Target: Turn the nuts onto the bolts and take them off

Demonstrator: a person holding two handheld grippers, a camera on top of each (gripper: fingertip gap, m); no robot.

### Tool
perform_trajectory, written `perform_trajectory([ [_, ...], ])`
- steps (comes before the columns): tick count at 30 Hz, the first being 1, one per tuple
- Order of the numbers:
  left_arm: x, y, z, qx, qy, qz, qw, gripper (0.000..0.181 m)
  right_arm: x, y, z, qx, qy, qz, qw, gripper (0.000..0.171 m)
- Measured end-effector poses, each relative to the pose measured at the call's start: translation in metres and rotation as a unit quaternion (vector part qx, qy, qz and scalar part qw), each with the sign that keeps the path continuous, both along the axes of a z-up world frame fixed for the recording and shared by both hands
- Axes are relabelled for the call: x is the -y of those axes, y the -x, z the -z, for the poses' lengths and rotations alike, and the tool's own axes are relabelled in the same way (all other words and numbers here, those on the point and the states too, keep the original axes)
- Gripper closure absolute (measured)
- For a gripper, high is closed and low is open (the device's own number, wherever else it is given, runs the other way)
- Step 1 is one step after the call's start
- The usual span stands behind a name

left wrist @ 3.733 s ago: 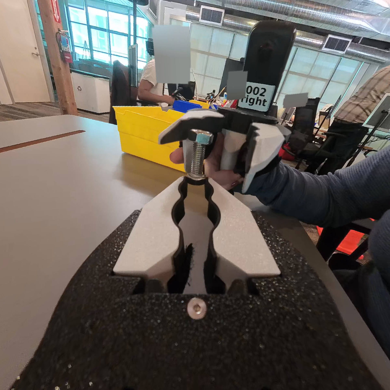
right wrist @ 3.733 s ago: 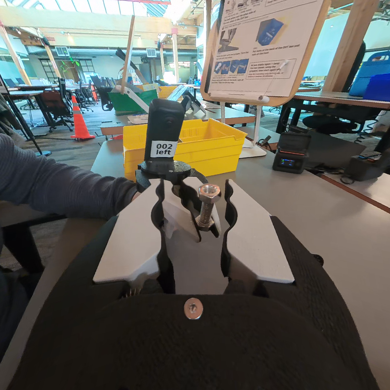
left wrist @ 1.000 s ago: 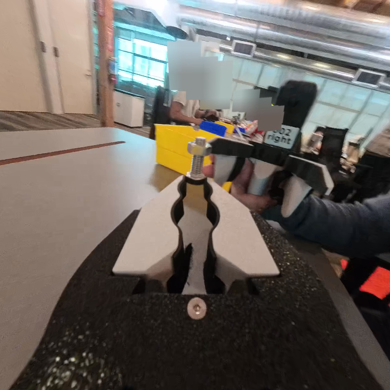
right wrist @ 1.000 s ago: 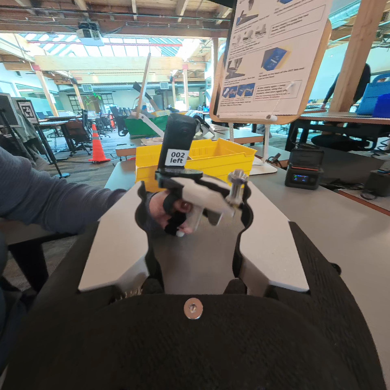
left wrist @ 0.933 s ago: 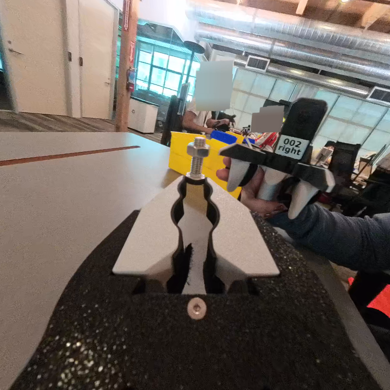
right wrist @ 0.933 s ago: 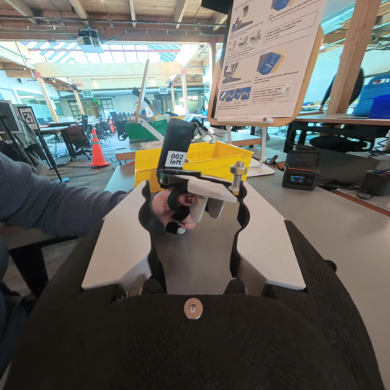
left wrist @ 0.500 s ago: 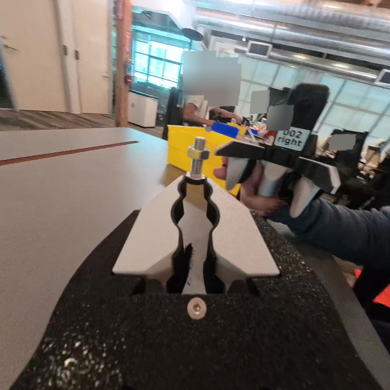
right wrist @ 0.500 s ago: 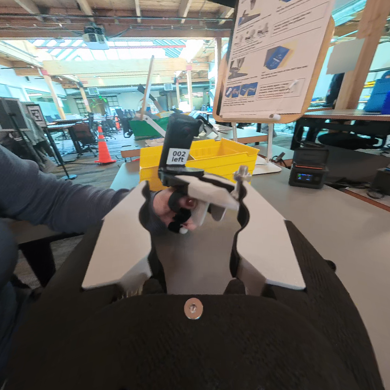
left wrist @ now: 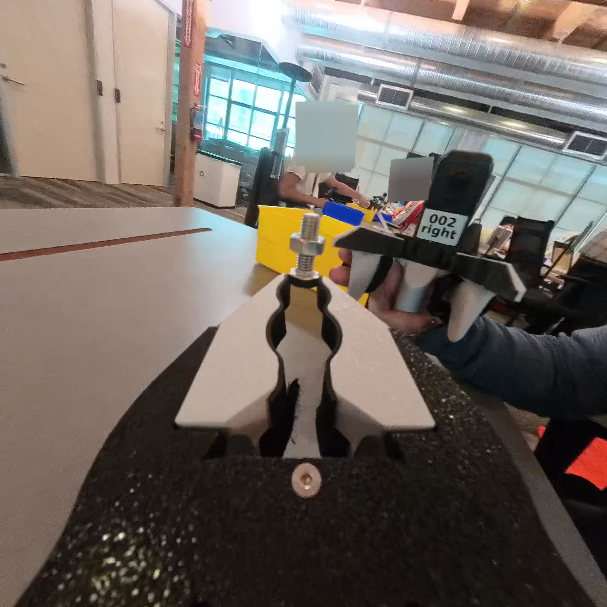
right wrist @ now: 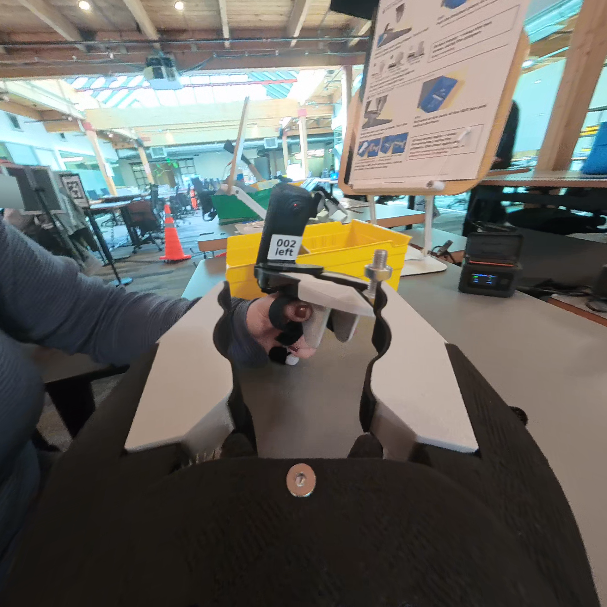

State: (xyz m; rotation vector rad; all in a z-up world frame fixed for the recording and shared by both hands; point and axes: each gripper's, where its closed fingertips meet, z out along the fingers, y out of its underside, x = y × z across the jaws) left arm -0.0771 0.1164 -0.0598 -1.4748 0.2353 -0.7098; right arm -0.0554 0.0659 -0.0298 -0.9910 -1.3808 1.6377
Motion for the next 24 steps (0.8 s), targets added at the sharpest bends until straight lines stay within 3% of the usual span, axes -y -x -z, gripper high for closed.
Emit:
perform_trajectory([
  [7, 0.026, -0.064, 0.0, -0.039, -0.007, 0.163, 0.986, 0.167, 0.004, 0.003, -0.002, -0.011, -0.002, 0.007, 1.0, 0.08],
  [10, 0.021, -0.059, 0.001, -0.028, -0.003, 0.142, 0.989, 0.167, 0.015, 0.002, 0.001, -0.002, -0.009, -0.021, 1.0, 0.083],
  [12, 0.004, -0.026, 0.003, -0.031, 0.004, 0.036, 0.999, 0.167, 0.009, 0.005, 0.004, 0.011, -0.009, -0.006, 1.0, 0.066],
  [14, -0.007, 0.016, 0.004, -0.005, 0.018, -0.065, 0.998, 0.167, 0.005, -0.001, 0.004, 0.008, -0.016, -0.014, 1.0, 0.097],
  [16, -0.006, 0.025, 0.002, -0.007, 0.018, -0.076, 0.997, 0.167, -0.007, -0.001, -0.001, -0.009, -0.004, 0.018, 1.0, 0.096],
  [20, 0.001, -0.01, -0.001, -0.057, -0.004, -0.009, 0.998, 0.167, -0.021, 0.004, -0.001, -0.008, 0.026, 0.054, 0.998, 0.1],
  [24, 0.005, -0.032, 0.009, -0.108, -0.003, 0.025, 0.994, 0.167, -0.032, 0.001, -0.004, -0.017, 0.021, 0.084, 0.996, 0.132],
])
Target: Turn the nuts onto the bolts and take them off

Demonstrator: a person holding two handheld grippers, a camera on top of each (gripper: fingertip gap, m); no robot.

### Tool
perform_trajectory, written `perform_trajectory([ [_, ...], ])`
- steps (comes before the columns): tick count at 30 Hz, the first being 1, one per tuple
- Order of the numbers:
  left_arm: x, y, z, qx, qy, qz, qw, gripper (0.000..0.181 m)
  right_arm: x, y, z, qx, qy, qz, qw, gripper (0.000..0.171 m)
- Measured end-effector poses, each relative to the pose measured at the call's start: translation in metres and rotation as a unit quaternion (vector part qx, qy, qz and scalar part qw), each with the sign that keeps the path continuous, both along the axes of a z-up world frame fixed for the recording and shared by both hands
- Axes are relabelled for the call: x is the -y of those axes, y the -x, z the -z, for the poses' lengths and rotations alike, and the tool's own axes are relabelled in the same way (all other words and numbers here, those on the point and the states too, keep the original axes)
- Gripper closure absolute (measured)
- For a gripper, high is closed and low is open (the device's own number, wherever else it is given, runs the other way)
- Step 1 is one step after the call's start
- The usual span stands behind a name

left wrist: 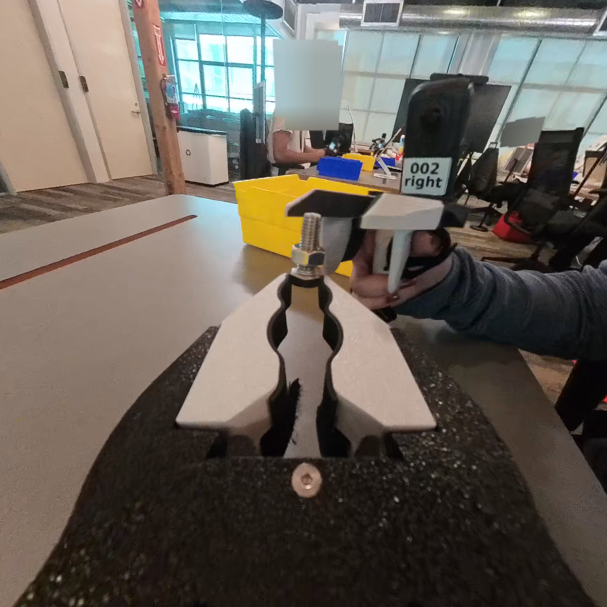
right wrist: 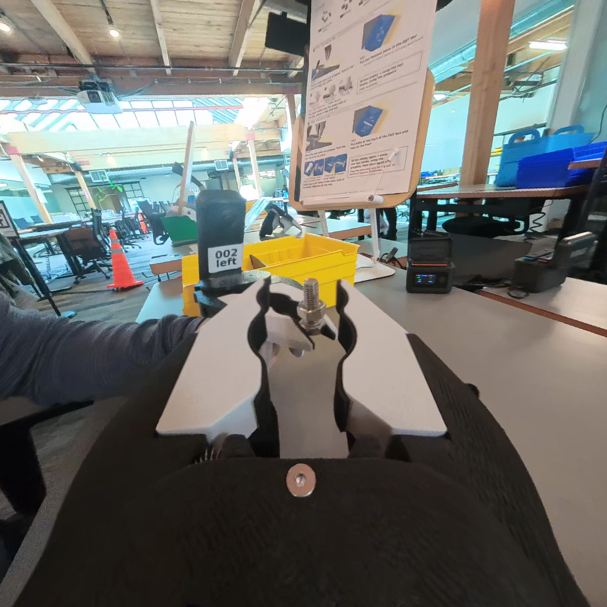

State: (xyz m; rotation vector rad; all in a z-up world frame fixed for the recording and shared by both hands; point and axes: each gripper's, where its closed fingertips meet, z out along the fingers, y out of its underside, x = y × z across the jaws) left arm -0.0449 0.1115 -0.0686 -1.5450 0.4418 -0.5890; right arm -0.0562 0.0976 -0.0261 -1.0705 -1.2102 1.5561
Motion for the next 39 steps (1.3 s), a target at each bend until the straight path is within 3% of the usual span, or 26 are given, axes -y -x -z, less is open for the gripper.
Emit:
perform_trajectory([
  [3, 0.002, -0.008, 0.002, -0.02, -0.005, 0.013, 1.0, 0.167, 0.001, 0.001, 0.005, 0.02, -0.003, -0.009, 1.0, 0.143],
  [5, 0.005, -0.015, 0.003, -0.031, -0.011, 0.024, 0.999, 0.167, 0.006, 0.001, 0.01, 0.035, -0.007, -0.025, 0.999, 0.163],
  [8, 0.005, -0.015, -0.002, -0.014, -0.028, 0.015, 0.999, 0.166, 0.005, 0.0, 0.008, 0.035, -0.016, -0.02, 0.999, 0.163],
  [12, -0.012, 0.013, 0.0, -0.044, -0.06, -0.107, 0.991, 0.106, 0.0, -0.012, -0.01, 0.019, -0.049, -0.001, 0.999, 0.164],
  [14, -0.014, 0.027, -0.002, -0.051, -0.092, -0.161, 0.981, 0.1, -0.008, -0.031, -0.034, 0.014, -0.073, 0.026, 0.997, 0.163],
  [16, -0.009, 0.031, -0.012, -0.052, -0.125, -0.181, 0.974, 0.102, -0.028, -0.057, -0.048, 0.072, -0.113, 0.07, 0.989, 0.163],
  [18, -0.009, 0.032, -0.011, -0.044, -0.125, -0.18, 0.975, 0.106, -0.065, -0.094, -0.042, 0.19, -0.149, 0.127, 0.962, 0.163],
  [20, -0.012, 0.035, -0.009, -0.036, -0.113, -0.183, 0.976, 0.106, -0.12, -0.143, -0.026, 0.315, -0.127, 0.222, 0.914, 0.163],
  [23, -0.013, 0.032, -0.007, -0.039, -0.109, -0.178, 0.977, 0.108, -0.196, -0.232, 0.023, 0.503, -0.007, 0.345, 0.793, 0.163],
  [25, -0.014, 0.03, -0.006, -0.048, -0.109, -0.178, 0.977, 0.109, -0.227, -0.274, 0.056, 0.583, 0.051, 0.377, 0.718, 0.163],
  [28, -0.014, 0.031, -0.006, -0.046, -0.108, -0.178, 0.977, 0.111, -0.238, -0.301, 0.1, 0.666, 0.111, 0.352, 0.648, 0.163],
  [34, -0.013, 0.032, -0.007, -0.037, -0.108, -0.176, 0.978, 0.112, -0.249, -0.304, 0.137, 0.698, 0.151, 0.345, 0.609, 0.16],
  [37, -0.013, 0.031, -0.006, -0.038, -0.106, -0.174, 0.978, 0.11, -0.254, -0.301, 0.136, 0.689, 0.154, 0.362, 0.608, 0.138],
  [39, -0.014, 0.032, -0.006, -0.039, -0.104, -0.176, 0.978, 0.11, -0.261, -0.294, 0.119, 0.662, 0.127, 0.396, 0.624, 0.134],
])
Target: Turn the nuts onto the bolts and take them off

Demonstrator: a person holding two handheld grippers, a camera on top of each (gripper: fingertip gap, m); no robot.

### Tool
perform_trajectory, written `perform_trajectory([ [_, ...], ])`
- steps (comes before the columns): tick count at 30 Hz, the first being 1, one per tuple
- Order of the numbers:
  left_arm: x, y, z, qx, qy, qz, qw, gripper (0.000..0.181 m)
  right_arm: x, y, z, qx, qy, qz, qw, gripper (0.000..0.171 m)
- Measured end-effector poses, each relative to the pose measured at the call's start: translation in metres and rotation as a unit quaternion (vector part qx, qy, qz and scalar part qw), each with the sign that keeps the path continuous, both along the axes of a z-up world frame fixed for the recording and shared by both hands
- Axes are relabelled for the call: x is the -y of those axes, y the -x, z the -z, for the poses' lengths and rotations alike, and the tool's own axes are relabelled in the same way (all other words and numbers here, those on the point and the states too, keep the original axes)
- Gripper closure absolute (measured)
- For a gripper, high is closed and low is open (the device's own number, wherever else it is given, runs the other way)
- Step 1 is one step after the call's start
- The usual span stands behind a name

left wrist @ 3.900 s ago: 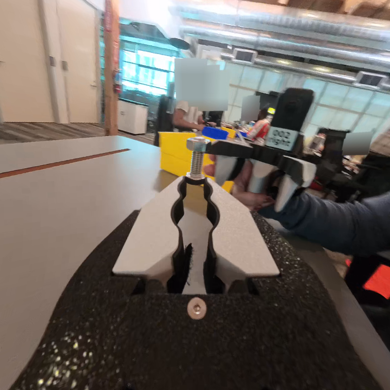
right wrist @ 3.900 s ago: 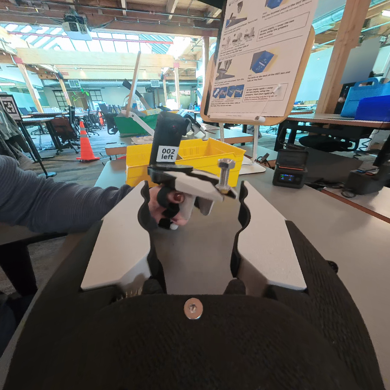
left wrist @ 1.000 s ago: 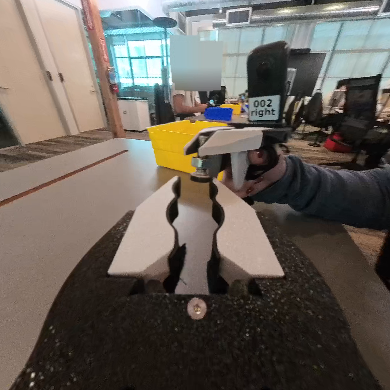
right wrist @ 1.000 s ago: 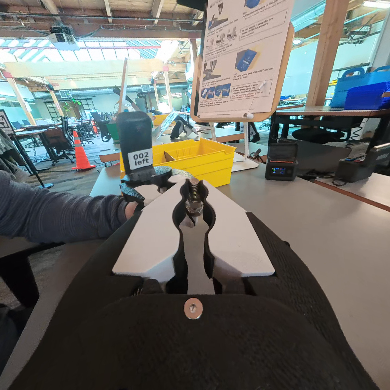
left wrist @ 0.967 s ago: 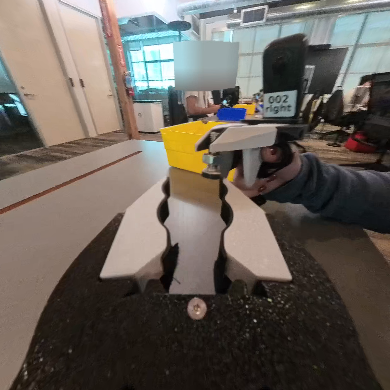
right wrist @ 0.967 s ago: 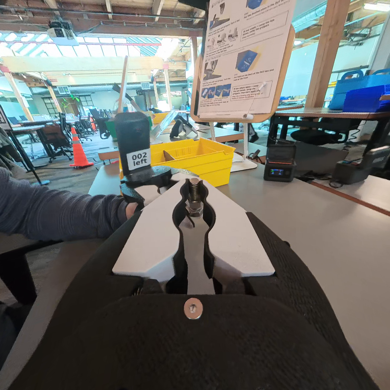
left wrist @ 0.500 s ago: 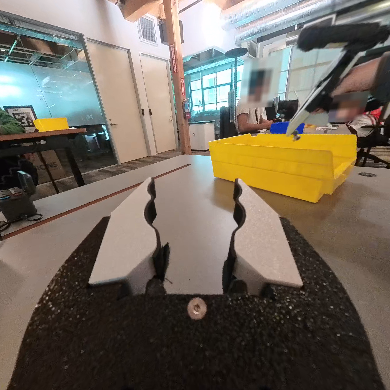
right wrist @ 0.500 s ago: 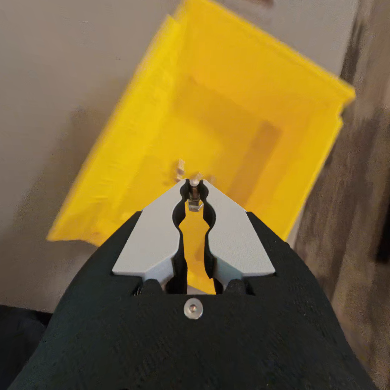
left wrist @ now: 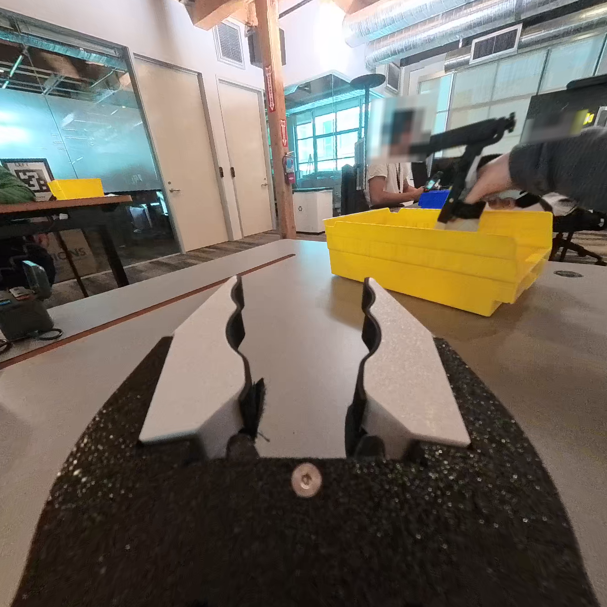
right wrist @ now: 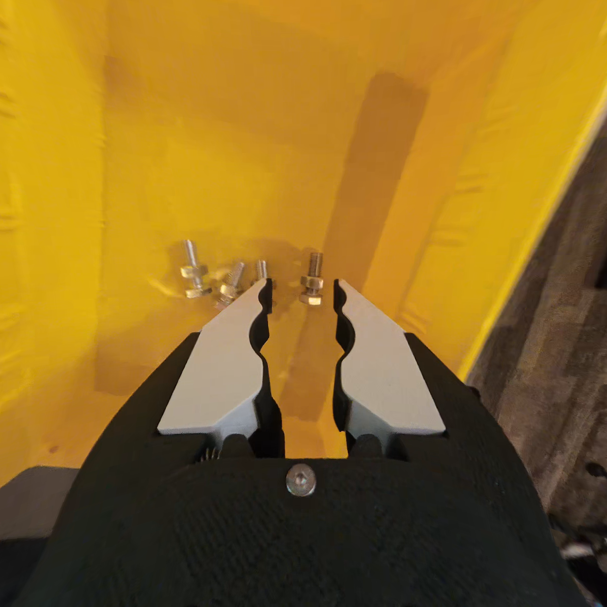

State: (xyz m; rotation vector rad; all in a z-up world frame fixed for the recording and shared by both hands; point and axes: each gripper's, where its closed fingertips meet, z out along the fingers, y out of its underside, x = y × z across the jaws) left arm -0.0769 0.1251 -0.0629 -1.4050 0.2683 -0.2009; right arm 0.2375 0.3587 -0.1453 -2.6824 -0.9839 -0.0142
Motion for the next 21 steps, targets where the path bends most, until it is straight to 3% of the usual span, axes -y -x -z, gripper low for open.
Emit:
perform_trajectory([
  [3, 0.0, 0.003, -0.001, 0.007, -0.002, -0.005, 1.0, 0.112, 0.001, 0.035, -0.049, -0.074, -0.122, -0.025, 0.989, 0.135],
  [5, -0.001, 0.006, -0.002, 0.013, -0.003, -0.013, 1.0, 0.112, 0.015, 0.076, -0.091, -0.151, -0.224, -0.07, 0.96, 0.136],
  [7, 0.0, 0.009, -0.003, 0.016, -0.007, -0.022, 1.0, 0.112, 0.048, 0.127, -0.135, -0.25, -0.328, -0.131, 0.902, 0.14],
  [10, 0.001, 0.012, -0.004, 0.013, -0.011, -0.034, 0.999, 0.114, 0.114, 0.196, -0.177, -0.379, -0.452, -0.216, 0.778, 0.146],
  [14, 0.004, 0.018, -0.008, 0.013, -0.021, -0.049, 0.999, 0.116, 0.165, 0.251, -0.156, -0.427, -0.567, -0.245, 0.66, 0.16],
  [18, 0.006, 0.038, -0.01, 0.013, -0.025, -0.12, 0.992, 0.106, 0.183, 0.282, -0.098, -0.432, -0.535, -0.267, 0.675, 0.166],
  [21, 0.01, 0.04, -0.012, 0.029, -0.027, -0.121, 0.992, 0.106, 0.203, 0.282, -0.104, -0.441, -0.554, -0.317, 0.631, 0.167],
])
